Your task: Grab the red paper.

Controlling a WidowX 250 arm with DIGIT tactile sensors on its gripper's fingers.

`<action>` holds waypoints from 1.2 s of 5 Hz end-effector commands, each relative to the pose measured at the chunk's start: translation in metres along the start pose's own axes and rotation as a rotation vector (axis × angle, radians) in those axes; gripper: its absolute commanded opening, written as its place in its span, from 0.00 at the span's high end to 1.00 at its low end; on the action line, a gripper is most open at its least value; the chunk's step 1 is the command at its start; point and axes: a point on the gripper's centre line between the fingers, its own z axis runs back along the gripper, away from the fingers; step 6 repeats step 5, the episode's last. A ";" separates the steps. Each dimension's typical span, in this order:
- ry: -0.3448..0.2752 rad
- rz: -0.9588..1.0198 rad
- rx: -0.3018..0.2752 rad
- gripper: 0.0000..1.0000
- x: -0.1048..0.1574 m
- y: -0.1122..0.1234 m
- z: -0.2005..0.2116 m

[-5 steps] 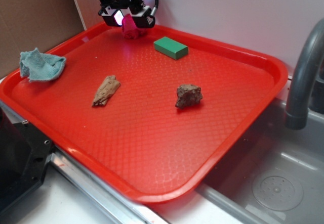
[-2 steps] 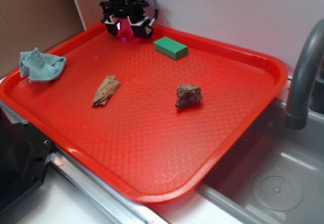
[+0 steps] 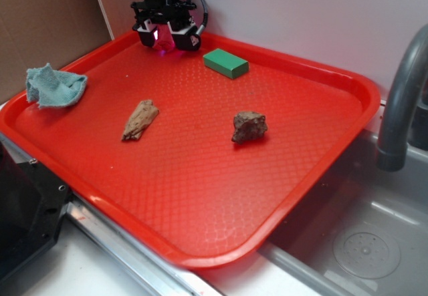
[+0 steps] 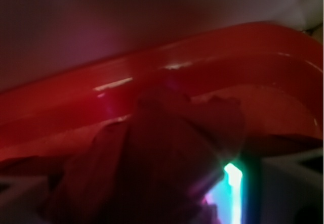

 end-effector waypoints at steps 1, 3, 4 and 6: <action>-0.035 0.006 0.042 1.00 -0.026 -0.011 0.090; 0.051 0.052 0.046 1.00 -0.090 -0.051 0.195; 0.033 0.009 0.041 1.00 -0.107 -0.068 0.237; 0.021 -0.021 0.062 1.00 -0.116 -0.079 0.234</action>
